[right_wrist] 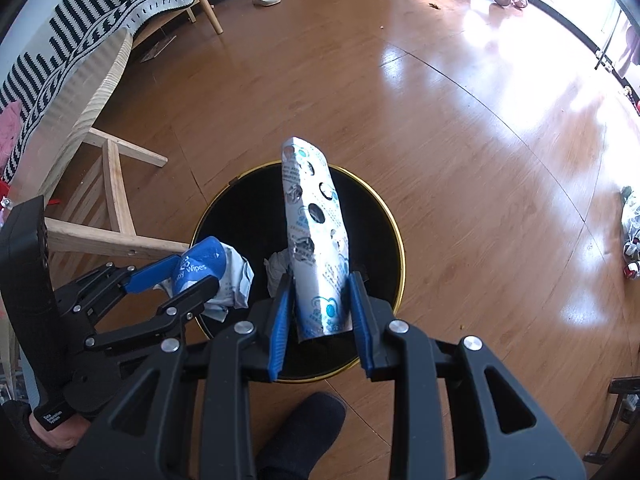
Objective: Collect trash
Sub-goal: 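Open both grippers to drop the wipes pack and blister into the bin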
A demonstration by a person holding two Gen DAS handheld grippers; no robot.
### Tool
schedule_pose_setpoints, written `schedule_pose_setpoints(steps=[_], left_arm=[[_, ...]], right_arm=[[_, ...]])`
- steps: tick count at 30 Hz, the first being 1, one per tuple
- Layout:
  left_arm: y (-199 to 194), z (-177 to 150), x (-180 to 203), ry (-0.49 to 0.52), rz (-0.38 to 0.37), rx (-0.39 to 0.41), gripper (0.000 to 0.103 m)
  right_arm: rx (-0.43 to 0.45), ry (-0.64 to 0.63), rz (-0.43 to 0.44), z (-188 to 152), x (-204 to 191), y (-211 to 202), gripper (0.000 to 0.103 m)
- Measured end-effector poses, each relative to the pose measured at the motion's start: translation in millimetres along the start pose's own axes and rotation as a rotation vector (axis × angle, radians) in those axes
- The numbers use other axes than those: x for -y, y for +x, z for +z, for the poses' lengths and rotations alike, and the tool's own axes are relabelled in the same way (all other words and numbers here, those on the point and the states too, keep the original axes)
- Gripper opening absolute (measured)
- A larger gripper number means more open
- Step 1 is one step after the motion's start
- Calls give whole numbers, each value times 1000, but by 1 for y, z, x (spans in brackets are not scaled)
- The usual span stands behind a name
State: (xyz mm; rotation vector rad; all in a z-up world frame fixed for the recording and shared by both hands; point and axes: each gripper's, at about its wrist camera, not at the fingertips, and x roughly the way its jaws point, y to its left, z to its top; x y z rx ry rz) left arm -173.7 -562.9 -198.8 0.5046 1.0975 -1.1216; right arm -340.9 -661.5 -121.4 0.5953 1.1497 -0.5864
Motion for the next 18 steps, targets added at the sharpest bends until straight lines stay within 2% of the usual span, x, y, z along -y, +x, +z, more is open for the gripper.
schedule_pose_setpoints(steps=[1,2,12,14,15,18], left_arm=[[-1,0,2,-5,-1,4,76],[-3,0,3,-7,4,14,82],[-13,-5,2,6,9,23,82],[-16,-5,3,10,9,28,82],[-18,-5,3,12,9,29,82],[-23,-6,4,18,13,31,83]], right_arm=[[-1,1,0,0,0,0,29],[-2,2,0,1,-1,1,29],[-5,19,16,7,-2,5,30],[0,24,21,9,-2,4,34],[5,27,24,10,-2,4,41],[14,44,30,14,-2,2,77]])
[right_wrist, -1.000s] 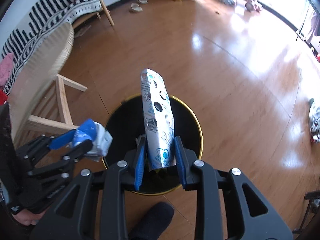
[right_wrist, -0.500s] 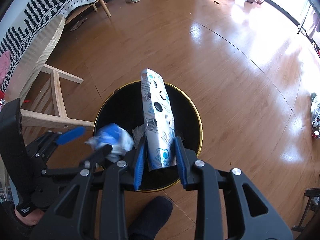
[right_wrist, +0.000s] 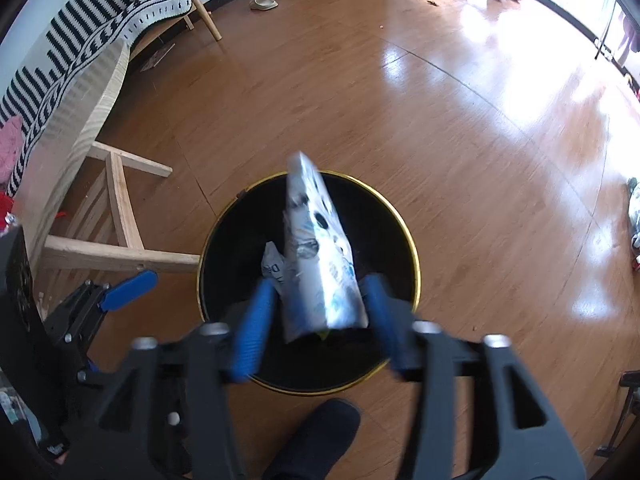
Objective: Collect trash
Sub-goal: 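Open both grippers to drop the wipes pack and blister into the bin, then grasp the red ribbon with the left gripper while the right grasps the green wrapper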
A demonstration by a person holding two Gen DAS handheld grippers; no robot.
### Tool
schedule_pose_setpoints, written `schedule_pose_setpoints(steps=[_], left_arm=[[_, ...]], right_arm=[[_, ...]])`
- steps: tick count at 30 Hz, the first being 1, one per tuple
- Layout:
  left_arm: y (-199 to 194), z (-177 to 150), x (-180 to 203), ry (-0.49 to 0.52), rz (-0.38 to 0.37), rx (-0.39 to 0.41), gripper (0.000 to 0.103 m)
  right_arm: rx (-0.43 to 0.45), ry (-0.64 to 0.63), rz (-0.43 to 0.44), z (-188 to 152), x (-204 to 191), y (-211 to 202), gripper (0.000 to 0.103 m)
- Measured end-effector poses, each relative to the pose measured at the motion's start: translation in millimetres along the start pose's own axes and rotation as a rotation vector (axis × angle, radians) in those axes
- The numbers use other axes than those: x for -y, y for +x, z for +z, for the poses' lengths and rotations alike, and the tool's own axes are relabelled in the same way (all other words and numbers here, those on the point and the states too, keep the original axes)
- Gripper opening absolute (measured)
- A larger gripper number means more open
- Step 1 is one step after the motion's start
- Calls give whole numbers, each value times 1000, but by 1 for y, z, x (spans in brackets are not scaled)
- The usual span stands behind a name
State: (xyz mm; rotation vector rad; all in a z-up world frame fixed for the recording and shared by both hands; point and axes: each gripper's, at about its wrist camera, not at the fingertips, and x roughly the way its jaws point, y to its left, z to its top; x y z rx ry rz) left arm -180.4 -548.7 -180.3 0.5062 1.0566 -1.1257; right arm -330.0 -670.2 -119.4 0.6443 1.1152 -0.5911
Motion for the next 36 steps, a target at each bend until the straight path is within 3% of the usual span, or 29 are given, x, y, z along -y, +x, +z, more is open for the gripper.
schedule_pose_setpoints(steps=[11,15,18,25,28,32,36], left_arm=[[-40,-4,-10,7,1,39,88],[-85,-4,-17,19,-17,97,92],[-134,-8,-38,8,18,176,95],[-237,-48,-154,-177,186,282,96],[-283,-85,-227,-304,321,309,96],[-331,-141,-306,-474,423,336,96],[-367,-202,-368,-603,545,339,96]], right_arm=[[60,-12,1,8,-26,-24,84],[177,-59,-16,15,-57,-61,93],[237,-85,28,16,-87,-80,95],[248,-212,188,22,-214,-86,95],[224,-313,245,18,-285,-80,95],[178,-457,316,2,-388,-66,95],[138,-569,368,-22,-466,-53,95]])
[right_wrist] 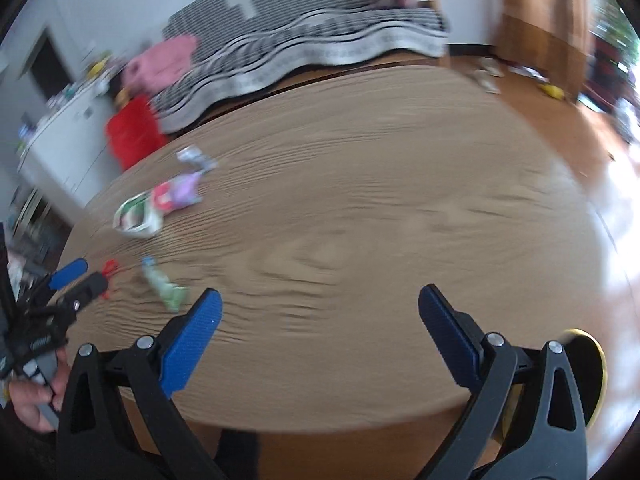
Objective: Collect trash
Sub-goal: 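Grasp the red ribbon with the left gripper while the right grasps the green wrapper, then carry the red ribbon and green wrapper over the black bin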
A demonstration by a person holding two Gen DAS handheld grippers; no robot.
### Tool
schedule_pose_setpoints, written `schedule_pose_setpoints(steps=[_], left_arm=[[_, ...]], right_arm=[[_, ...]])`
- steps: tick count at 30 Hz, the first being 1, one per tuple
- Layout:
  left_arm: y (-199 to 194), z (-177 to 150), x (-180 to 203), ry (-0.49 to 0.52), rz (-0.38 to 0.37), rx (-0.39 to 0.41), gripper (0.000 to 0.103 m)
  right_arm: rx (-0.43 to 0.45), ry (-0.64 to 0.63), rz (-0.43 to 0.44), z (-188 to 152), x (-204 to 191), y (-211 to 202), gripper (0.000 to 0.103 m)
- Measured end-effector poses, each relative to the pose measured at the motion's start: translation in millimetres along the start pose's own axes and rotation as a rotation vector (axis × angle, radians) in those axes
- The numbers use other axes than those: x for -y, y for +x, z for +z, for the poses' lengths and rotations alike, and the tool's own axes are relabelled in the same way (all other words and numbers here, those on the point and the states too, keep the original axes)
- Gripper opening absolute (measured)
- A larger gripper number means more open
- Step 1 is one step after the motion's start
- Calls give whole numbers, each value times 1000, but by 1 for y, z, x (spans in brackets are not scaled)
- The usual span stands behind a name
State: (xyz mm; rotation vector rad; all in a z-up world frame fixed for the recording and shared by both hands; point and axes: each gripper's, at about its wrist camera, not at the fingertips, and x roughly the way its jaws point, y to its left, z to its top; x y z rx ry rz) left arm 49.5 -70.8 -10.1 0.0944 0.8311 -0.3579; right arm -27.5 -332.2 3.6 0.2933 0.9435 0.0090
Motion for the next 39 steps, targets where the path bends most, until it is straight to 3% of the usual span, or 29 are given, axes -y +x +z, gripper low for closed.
schedule_pose_setpoints(steps=[3,7,17,18,20,21,22,23,24,31,39], left_arm=[[4,-5,-56,-62,66,-15,96],[17,-12,-101,-125,89,-55,96],[56,-24,-119,-115,138,-120,94],[56,-24,-119,-108,140,-121,91],[62,-25,-116,-88,147,-137,66],[61,-25,-112,-70,163,-130,57],[60,-24,-111,-65,154,-125,32],[60,-23,-109,-58,164,-133,14],[60,-22,-108,-62,167,-143,11],[52,-14,-89,-76,144,-125,11],[34,1,1,23,27,-63,11]], right_arm=[[-41,-101,33,6,-54,33,95],[-90,-208,50,1,-99,68,95],[-120,-367,0,-9,-144,109,94],[-114,-374,1,-8,-146,110,90],[-103,-392,-4,-6,-150,110,73],[-99,-401,-5,-3,-151,110,53],[-98,-409,-4,-3,-154,110,18],[-108,-405,4,-2,-155,109,15],[-113,-396,19,-2,-156,108,15],[-70,-380,-1,2,-141,85,15],[1,-250,-62,0,-56,19,15]])
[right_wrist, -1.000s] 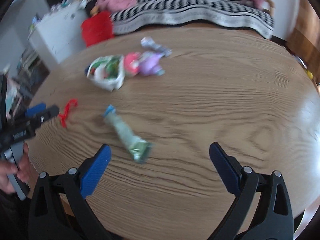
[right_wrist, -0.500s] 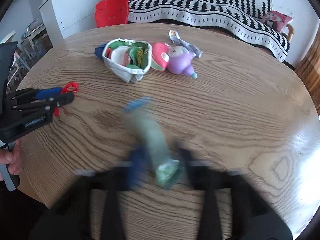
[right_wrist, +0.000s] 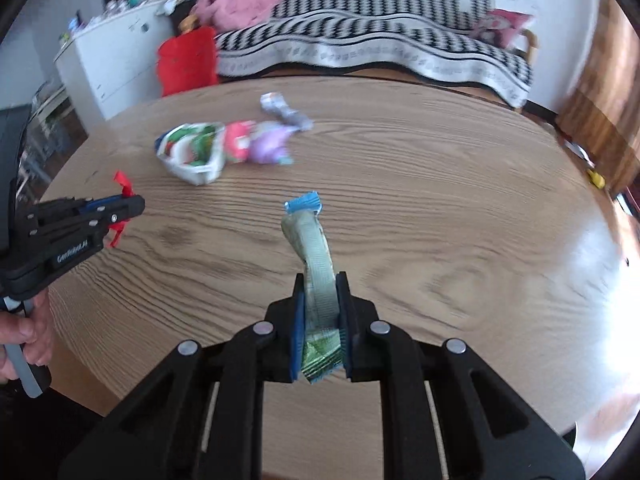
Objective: Collect trash
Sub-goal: 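Carry the red ribbon and green wrapper over the black bin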
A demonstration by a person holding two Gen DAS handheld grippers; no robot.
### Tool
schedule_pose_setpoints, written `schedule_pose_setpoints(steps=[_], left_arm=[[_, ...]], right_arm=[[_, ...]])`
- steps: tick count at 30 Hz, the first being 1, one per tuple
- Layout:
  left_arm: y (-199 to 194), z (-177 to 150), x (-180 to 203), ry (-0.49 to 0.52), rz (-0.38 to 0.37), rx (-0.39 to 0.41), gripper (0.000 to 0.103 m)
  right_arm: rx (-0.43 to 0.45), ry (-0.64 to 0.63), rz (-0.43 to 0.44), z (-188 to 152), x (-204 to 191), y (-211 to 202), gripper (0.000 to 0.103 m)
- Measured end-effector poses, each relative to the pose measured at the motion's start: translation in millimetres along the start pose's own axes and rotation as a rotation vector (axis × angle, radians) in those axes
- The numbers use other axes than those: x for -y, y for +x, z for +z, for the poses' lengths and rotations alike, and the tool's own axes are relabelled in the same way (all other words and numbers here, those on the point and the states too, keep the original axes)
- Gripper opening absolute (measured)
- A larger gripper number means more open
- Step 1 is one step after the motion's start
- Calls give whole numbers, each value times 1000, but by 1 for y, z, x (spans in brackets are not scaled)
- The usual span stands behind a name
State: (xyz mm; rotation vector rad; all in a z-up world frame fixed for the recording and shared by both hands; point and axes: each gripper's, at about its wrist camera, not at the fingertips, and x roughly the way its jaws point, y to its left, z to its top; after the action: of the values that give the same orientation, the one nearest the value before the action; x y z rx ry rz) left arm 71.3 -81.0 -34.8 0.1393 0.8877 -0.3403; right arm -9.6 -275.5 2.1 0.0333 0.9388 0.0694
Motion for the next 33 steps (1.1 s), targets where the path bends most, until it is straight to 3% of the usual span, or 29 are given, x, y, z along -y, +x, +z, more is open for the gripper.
schedule_pose_setpoints(steps=[7,13,17,22,28,33], left_arm=[[-14,0,129,148,-170,40,11],[-24,-17,260,289,-349,42,11],[-27,-43,350,394,-472,18,11],[-9,-88,438,497,-563,-58,11],[20,-134,499,573,-601,-151,11],[50,-146,517,583,-597,-219,11]], right_arm=[[45,176,-110,-54,111,-65,15],[72,372,-230,-127,217,-128,15],[65,486,-300,-180,269,-156,15],[20,593,-351,-243,315,-174,15],[-76,707,-338,-302,358,-167,15],[-136,751,-315,-323,374,-151,15]])
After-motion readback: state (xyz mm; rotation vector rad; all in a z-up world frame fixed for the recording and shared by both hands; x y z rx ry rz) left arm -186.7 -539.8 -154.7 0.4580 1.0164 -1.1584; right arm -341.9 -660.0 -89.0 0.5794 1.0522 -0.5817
